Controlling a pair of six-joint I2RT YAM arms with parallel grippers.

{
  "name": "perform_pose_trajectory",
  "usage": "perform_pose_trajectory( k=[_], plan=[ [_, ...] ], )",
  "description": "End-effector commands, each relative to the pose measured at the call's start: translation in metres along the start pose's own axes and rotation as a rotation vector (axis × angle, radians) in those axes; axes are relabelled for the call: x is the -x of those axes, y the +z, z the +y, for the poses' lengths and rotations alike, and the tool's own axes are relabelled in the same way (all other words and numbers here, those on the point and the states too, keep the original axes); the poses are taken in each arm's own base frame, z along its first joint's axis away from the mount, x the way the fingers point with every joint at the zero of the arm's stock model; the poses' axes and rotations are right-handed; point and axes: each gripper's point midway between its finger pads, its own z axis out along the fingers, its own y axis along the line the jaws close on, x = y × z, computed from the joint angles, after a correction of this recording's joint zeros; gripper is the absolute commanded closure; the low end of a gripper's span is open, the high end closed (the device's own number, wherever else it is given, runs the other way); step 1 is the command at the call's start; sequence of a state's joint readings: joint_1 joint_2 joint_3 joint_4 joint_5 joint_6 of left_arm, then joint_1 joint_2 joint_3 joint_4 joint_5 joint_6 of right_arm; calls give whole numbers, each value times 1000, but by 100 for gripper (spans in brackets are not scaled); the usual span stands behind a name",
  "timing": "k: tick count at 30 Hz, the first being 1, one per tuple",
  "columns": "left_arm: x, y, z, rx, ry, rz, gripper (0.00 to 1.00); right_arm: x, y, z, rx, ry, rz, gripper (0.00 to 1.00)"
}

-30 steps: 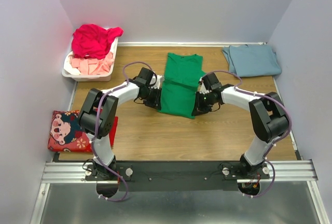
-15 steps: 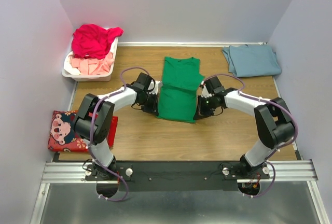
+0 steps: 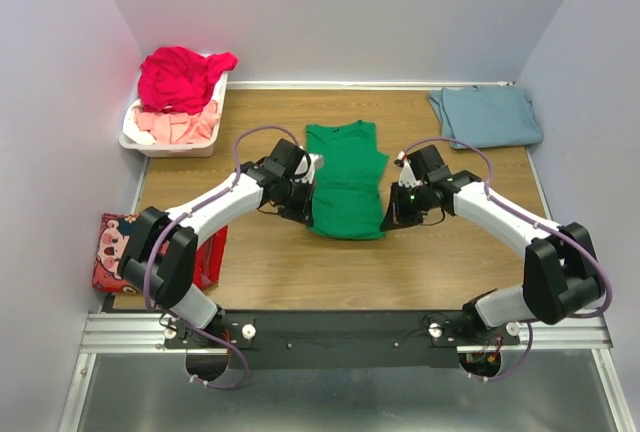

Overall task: Fold and stack the t-shirts
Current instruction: Fold the tshirt

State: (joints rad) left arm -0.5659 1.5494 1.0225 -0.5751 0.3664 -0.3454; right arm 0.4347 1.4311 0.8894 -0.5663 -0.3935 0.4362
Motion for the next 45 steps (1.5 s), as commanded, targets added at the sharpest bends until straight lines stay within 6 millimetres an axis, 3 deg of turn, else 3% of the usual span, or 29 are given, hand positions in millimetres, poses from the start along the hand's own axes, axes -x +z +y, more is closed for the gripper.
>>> perform_pose_trajectory(
  k=[1, 11, 20, 27, 28, 31, 32, 34, 35, 36, 40, 42, 43, 45],
  plan=[
    [36, -29, -7, 56, 13, -93, 100, 27, -23, 13, -20, -40, -84, 99],
    [81, -45, -7, 135, 26, -184, 100, 73, -31, 7, -134, -84, -196, 99],
    [131, -62, -3, 198, 11, -303, 100, 145, -47, 2, -209, -106, -338, 99],
    [167, -45, 10, 259, -2, -323, 100, 200, -35, -11, -236, -82, -415, 99],
    [168, -42, 12, 266, -5, -319, 100, 204, -24, -18, -244, -78, -398, 99],
    [173, -24, 25, 292, -31, -300, 100, 234, -23, -19, -244, -83, -441, 99],
    [175, -20, 29, 304, -39, -299, 100, 238, -12, -25, -246, -78, -425, 99],
    [179, -10, 35, 311, -48, -288, 100, 259, -13, -22, -237, -90, -458, 99],
    [182, -8, 37, 312, -49, -290, 100, 263, -1, -30, -251, -83, -439, 99],
    [183, -2, 40, 315, -53, -284, 100, 271, 0, -34, -251, -76, -448, 99],
    [205, -2, 51, 324, -62, -308, 100, 299, 7, -32, -222, -81, -474, 99],
    [215, -3, 70, 373, -83, -318, 100, 303, 19, -38, -214, -75, -457, 99],
    [229, -9, 69, 367, -83, -349, 100, 305, 21, -38, -209, -72, -458, 99],
    [236, -8, 83, 379, -102, -346, 100, 313, 22, -36, -191, -74, -466, 99]
  ],
)
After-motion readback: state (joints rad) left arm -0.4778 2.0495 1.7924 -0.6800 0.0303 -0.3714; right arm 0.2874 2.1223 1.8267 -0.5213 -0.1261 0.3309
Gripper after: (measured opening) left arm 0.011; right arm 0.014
